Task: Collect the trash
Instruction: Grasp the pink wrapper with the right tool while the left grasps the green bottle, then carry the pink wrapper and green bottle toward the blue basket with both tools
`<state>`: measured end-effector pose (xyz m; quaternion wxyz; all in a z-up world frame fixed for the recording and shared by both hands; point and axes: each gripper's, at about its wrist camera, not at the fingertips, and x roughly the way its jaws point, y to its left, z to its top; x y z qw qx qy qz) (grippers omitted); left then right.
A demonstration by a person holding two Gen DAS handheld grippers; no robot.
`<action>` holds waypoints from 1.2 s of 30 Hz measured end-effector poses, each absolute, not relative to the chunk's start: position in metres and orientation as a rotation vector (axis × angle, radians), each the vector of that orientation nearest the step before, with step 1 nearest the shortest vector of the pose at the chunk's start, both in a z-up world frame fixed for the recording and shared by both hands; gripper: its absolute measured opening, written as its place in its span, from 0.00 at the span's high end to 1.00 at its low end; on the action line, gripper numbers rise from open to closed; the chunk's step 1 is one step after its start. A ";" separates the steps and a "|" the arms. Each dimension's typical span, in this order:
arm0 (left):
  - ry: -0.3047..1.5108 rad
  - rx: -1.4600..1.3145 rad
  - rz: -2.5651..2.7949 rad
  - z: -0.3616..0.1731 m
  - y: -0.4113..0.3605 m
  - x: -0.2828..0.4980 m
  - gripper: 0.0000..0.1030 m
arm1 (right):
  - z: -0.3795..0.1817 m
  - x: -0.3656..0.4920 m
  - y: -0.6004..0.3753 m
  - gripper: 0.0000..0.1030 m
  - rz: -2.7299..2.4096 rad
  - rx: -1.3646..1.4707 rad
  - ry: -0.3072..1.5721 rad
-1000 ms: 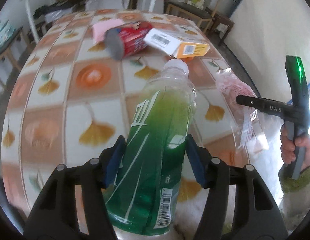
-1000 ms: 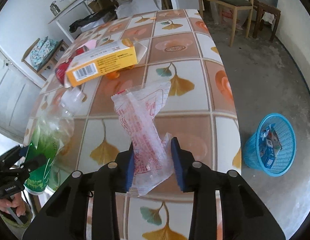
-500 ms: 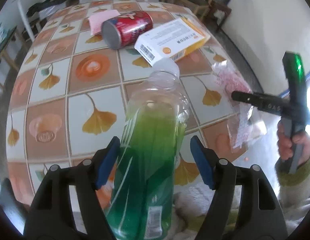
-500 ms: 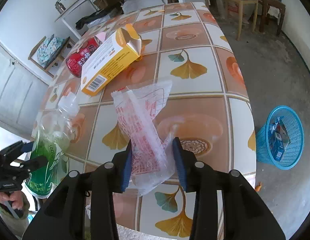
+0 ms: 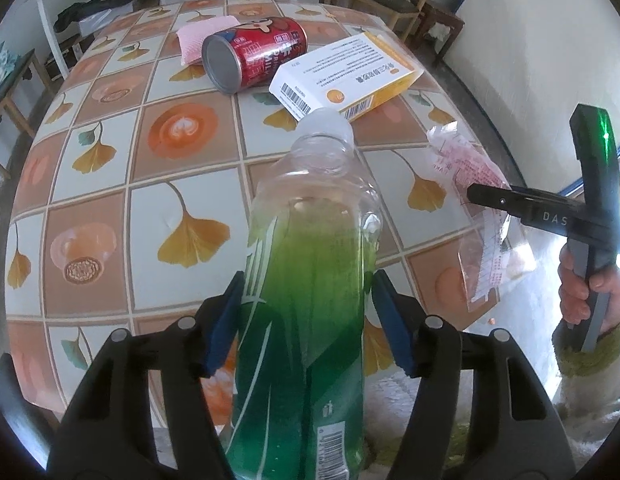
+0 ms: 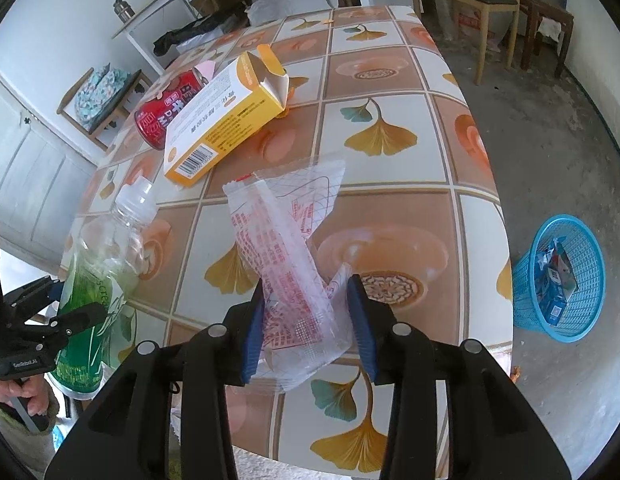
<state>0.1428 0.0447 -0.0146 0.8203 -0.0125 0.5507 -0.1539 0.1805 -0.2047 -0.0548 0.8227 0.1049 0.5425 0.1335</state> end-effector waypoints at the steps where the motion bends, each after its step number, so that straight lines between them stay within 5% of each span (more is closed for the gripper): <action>1: 1.168 -0.038 -0.328 -0.014 0.046 0.141 0.42 | -0.055 0.180 -0.205 0.66 0.286 0.224 1.154; 36: 0.913 -0.185 -0.318 0.043 0.062 0.086 0.43 | 0.016 0.152 -0.231 0.72 0.385 0.380 0.960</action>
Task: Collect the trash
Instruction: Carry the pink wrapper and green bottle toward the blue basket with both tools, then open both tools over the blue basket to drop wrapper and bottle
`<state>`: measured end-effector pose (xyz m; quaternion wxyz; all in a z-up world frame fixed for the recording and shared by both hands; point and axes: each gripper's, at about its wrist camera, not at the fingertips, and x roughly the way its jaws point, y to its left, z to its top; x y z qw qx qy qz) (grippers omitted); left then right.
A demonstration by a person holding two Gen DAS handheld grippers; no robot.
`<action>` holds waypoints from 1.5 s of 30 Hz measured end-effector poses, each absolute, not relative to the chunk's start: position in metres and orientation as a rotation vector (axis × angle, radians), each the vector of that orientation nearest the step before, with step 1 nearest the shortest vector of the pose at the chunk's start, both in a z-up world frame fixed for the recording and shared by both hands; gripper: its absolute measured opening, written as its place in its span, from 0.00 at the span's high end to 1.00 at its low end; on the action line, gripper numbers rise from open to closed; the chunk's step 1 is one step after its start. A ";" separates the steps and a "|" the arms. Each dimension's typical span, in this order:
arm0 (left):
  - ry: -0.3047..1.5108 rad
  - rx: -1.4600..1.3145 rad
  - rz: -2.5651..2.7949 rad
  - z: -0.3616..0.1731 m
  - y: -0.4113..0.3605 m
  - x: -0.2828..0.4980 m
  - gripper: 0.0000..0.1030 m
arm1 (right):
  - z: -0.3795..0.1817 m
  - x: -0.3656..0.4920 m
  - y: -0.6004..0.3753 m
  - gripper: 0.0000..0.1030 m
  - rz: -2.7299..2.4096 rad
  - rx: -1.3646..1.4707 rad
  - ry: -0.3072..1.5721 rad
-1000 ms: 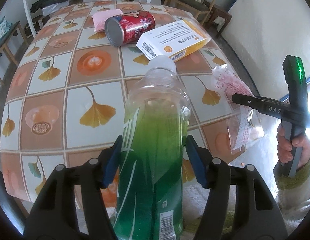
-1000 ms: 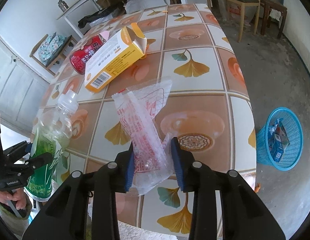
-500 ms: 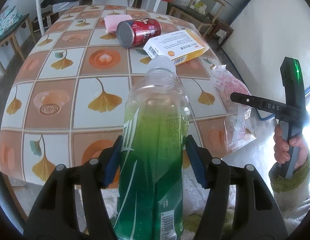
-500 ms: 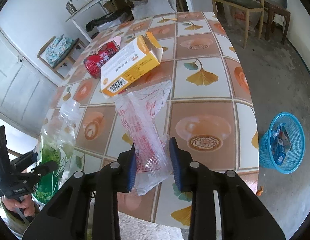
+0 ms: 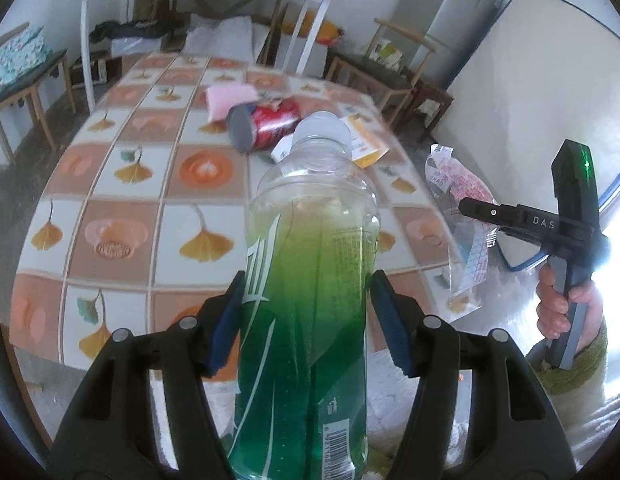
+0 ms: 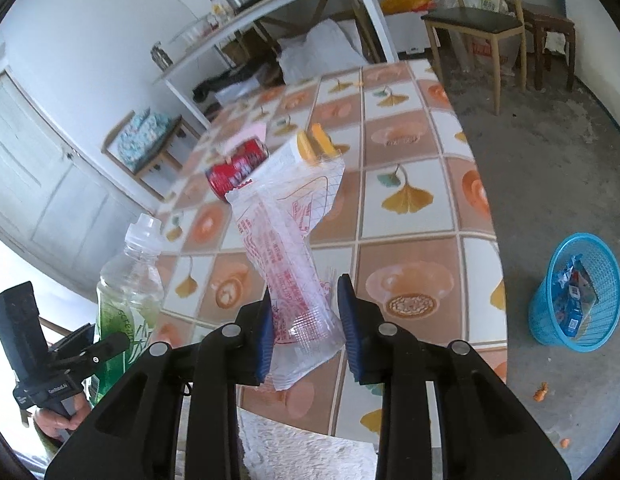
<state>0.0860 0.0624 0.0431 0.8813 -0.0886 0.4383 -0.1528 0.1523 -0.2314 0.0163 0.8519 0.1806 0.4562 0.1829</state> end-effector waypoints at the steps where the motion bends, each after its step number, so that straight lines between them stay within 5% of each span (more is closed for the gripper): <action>1: 0.902 -0.178 -0.326 0.047 0.058 0.087 0.43 | 0.019 0.151 -0.237 0.72 0.381 0.390 0.949; 17: 0.842 -0.043 -0.681 0.088 -0.104 0.133 0.43 | 0.027 0.076 -0.432 0.72 -0.027 0.603 0.772; 35: 1.198 0.131 -0.963 -0.010 -0.354 0.206 0.43 | -0.106 0.069 -0.566 0.71 -0.294 0.884 0.933; 38: 1.182 0.152 -0.982 -0.014 -0.396 0.227 0.42 | -0.132 0.100 -0.594 0.58 -0.339 0.890 0.964; 40: 1.183 0.165 -0.979 -0.019 -0.419 0.244 0.26 | -0.164 0.121 -0.615 0.36 -0.398 0.881 1.024; 45: 1.181 0.043 -0.924 -0.020 -0.402 0.258 0.22 | -0.221 0.123 -0.634 0.36 -0.509 0.897 1.101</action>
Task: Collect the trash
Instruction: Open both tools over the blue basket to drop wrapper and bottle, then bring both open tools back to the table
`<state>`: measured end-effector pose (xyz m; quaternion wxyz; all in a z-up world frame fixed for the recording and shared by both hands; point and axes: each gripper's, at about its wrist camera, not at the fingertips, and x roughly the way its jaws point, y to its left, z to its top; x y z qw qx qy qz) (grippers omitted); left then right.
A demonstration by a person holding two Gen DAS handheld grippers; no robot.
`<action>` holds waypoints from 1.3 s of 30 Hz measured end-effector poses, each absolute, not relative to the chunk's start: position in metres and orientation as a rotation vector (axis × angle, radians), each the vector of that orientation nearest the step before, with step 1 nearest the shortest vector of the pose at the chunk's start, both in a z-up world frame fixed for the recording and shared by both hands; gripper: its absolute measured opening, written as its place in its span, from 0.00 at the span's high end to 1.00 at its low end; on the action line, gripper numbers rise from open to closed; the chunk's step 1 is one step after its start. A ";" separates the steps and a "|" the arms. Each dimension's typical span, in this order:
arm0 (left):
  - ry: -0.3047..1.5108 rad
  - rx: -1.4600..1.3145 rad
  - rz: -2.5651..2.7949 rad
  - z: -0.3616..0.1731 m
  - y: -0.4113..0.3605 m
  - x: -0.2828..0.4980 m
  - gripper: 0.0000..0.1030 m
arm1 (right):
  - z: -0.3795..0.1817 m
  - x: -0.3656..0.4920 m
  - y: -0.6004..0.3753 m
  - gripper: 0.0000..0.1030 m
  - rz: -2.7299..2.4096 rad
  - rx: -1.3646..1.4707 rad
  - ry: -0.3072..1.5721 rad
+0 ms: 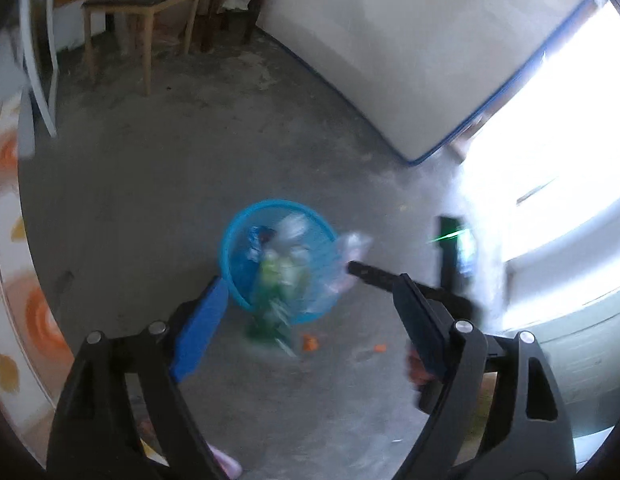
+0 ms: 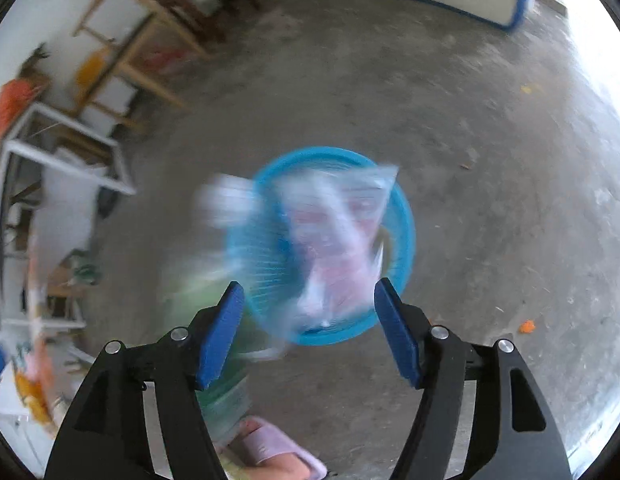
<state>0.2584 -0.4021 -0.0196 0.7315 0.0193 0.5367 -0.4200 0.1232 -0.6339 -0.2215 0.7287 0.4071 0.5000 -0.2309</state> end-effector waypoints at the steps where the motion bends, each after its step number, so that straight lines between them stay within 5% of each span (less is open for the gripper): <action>1: 1.168 0.037 -0.929 -0.017 -0.392 0.254 0.22 | -0.226 0.121 -0.633 0.36 -0.506 0.899 1.103; 14: 0.984 0.003 -0.939 0.034 -0.283 0.206 0.22 | -0.218 0.080 -0.603 0.36 -0.503 0.864 1.063; 26: 0.875 -0.071 -0.822 0.054 -0.158 0.155 0.20 | -0.105 0.049 -0.514 0.28 -0.312 0.749 0.897; 39: 0.811 -0.101 -0.482 0.033 0.004 0.111 0.20 | -0.015 0.146 -0.329 0.26 0.170 0.564 0.874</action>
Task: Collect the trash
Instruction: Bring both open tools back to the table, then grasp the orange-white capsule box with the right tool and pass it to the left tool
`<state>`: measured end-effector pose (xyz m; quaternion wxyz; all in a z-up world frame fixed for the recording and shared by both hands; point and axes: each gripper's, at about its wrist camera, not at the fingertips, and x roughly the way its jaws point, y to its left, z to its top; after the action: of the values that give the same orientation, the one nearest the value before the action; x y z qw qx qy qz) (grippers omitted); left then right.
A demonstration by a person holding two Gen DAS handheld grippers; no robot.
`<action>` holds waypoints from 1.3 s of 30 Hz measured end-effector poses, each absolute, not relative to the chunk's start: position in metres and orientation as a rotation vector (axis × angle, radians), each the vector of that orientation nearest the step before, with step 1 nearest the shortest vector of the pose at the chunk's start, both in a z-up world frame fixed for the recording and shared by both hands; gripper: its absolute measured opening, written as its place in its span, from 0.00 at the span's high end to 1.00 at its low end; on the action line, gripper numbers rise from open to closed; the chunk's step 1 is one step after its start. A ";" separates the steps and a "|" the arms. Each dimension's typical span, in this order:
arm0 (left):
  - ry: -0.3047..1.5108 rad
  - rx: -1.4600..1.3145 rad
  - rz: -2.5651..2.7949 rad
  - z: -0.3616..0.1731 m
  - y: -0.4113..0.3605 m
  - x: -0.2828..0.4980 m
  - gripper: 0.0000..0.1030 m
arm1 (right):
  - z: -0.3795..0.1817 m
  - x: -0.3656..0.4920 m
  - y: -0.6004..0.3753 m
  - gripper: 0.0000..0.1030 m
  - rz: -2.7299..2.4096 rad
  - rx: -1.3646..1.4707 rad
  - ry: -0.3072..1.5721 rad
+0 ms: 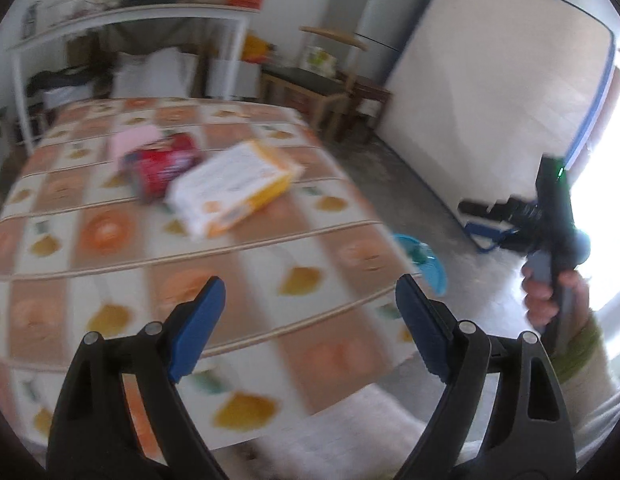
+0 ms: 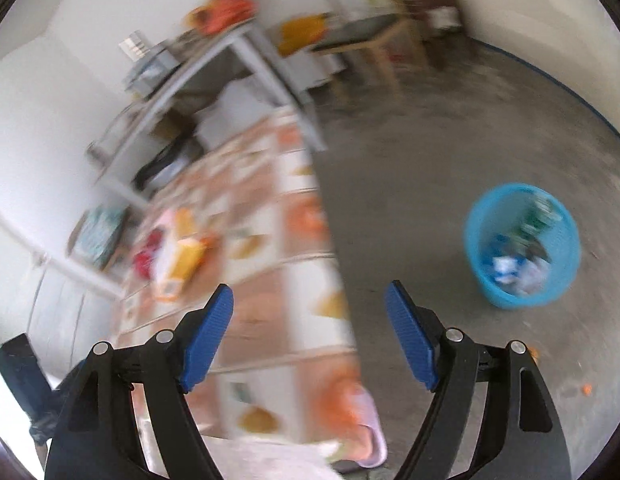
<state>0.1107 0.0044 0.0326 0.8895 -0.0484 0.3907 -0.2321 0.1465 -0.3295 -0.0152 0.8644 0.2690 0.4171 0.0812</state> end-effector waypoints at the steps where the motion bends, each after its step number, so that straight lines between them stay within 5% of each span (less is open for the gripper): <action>1: 0.807 -0.106 -0.461 0.032 0.014 0.109 0.20 | -0.010 0.153 -0.314 0.26 0.200 0.548 0.879; 18: 0.786 -0.227 -0.337 0.008 0.103 0.086 0.19 | -0.044 0.314 -0.210 0.27 0.315 0.571 1.092; 25: 0.788 -0.274 -0.338 0.004 0.117 0.089 0.19 | -0.047 0.308 -0.195 0.81 0.353 0.589 1.155; 28: 0.787 -0.276 -0.358 0.002 0.117 0.093 0.19 | -0.041 0.284 -0.192 0.85 0.353 0.602 1.156; 35: 0.807 -0.279 -0.431 -0.008 0.110 0.100 0.19 | -0.049 0.202 -0.160 0.84 0.467 0.609 1.244; 39: 0.827 -0.276 -0.454 -0.014 0.108 0.104 0.19 | -0.050 0.170 -0.132 0.51 0.556 0.444 1.338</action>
<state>0.1044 0.1084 -0.0136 0.8816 -0.1324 0.3972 -0.2180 0.1696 -0.1323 -0.0502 0.7265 0.2011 0.6068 0.2522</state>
